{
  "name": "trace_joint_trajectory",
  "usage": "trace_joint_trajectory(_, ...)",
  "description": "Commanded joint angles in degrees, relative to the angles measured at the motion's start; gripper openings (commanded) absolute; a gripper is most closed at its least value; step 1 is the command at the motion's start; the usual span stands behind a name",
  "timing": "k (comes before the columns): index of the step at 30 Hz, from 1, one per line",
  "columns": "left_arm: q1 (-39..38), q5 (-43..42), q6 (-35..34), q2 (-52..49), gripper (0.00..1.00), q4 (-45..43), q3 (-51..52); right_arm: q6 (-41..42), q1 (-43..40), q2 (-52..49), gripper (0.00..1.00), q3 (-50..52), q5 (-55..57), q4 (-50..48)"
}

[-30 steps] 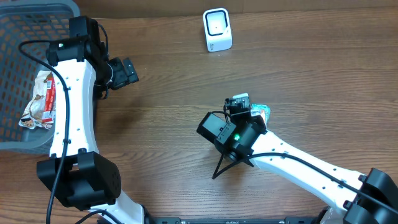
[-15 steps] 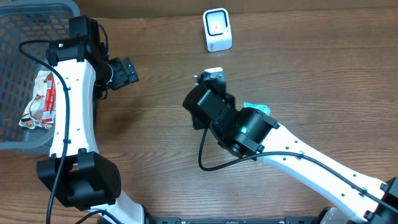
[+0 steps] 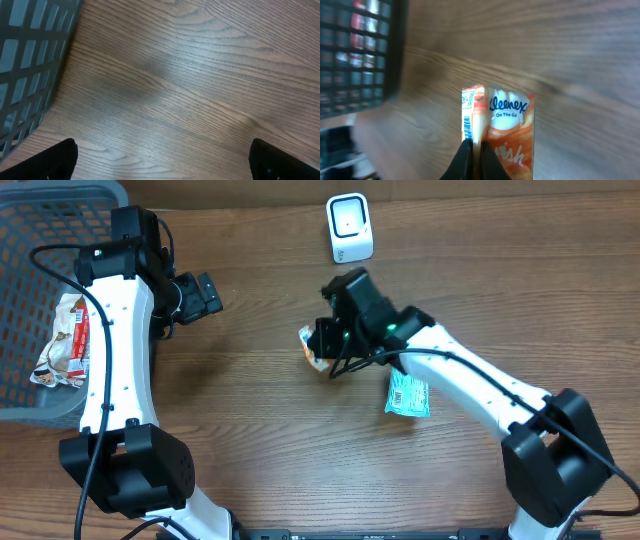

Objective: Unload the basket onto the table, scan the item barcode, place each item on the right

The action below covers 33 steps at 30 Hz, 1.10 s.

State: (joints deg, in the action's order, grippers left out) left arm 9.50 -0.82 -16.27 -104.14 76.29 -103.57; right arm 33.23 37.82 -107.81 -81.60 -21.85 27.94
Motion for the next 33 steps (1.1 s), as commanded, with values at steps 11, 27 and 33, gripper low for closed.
trace_joint_trajectory(11, 0.17, 0.15, 1.05, 1.88, 1.00, -0.07, -1.11, 4.66, -0.28, 0.35, 0.04, 16.74, -7.56, -26.29)
trace_joint_trajectory(27, 0.17, 0.15, 1.05, 1.88, 1.00, -0.04, -1.11, 7.54, 5.42, -0.15, 0.04, 18.67, 8.98, -29.62)
trace_joint_trajectory(33, 0.17, 0.15, 1.05, 1.88, 1.00, -0.07, -1.11, 9.25, 5.95, -4.13, 0.04, 18.67, 4.76, -34.75)
